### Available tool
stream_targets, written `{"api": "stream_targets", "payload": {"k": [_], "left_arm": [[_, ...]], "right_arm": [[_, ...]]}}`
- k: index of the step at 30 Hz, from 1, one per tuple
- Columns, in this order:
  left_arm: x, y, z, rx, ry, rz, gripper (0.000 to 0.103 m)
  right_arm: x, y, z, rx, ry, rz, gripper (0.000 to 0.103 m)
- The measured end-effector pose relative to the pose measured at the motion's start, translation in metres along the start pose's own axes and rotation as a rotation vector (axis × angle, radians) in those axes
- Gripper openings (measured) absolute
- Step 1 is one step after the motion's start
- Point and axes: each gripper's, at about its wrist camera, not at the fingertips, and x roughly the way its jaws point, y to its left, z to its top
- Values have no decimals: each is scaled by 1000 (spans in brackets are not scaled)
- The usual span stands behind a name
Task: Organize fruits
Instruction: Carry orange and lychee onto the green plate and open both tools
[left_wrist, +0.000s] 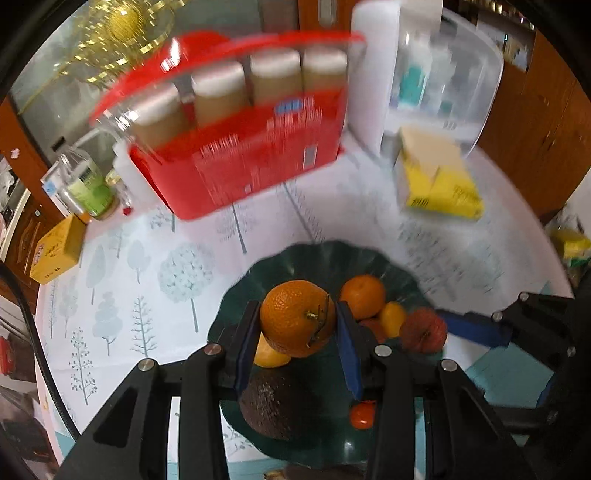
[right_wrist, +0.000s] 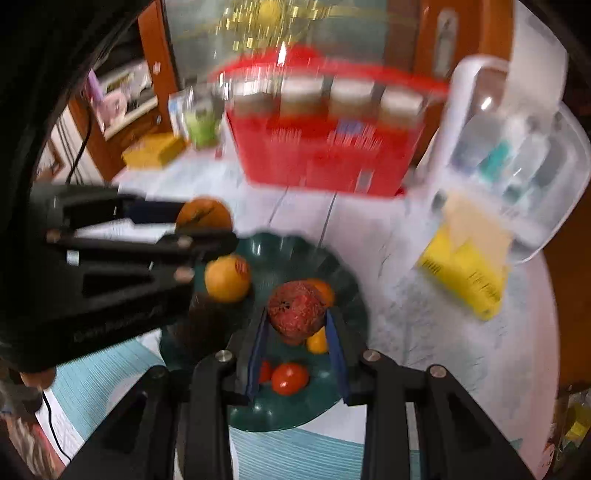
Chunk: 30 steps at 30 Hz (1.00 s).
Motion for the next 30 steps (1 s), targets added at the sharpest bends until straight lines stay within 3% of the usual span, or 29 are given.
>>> {"api": "stream_targets", "payload": {"k": [4, 9, 11, 12, 13, 18, 30], "left_arm": [[29, -4, -4, 25, 45, 14, 39], [44, -6, -10, 41, 68, 15, 40], [45, -8, -12, 47, 67, 16, 55], [43, -8, -12, 49, 59, 17, 69], [40, -9, -13, 54, 40, 26, 73], [31, -12, -16, 83, 19, 44, 74], [6, -4, -26, 42, -2, 38, 81]], "right_arm": [[38, 2, -12, -17, 68, 39, 32], [56, 4, -15, -23, 76, 68, 33], [58, 2, -15, -11, 70, 100, 37], [58, 1, -15, -5, 67, 108, 39], [59, 1, -15, -4, 61, 107, 42], [60, 3, -15, -13, 40, 90, 44], [46, 3, -16, -4, 1, 74, 44]]}}
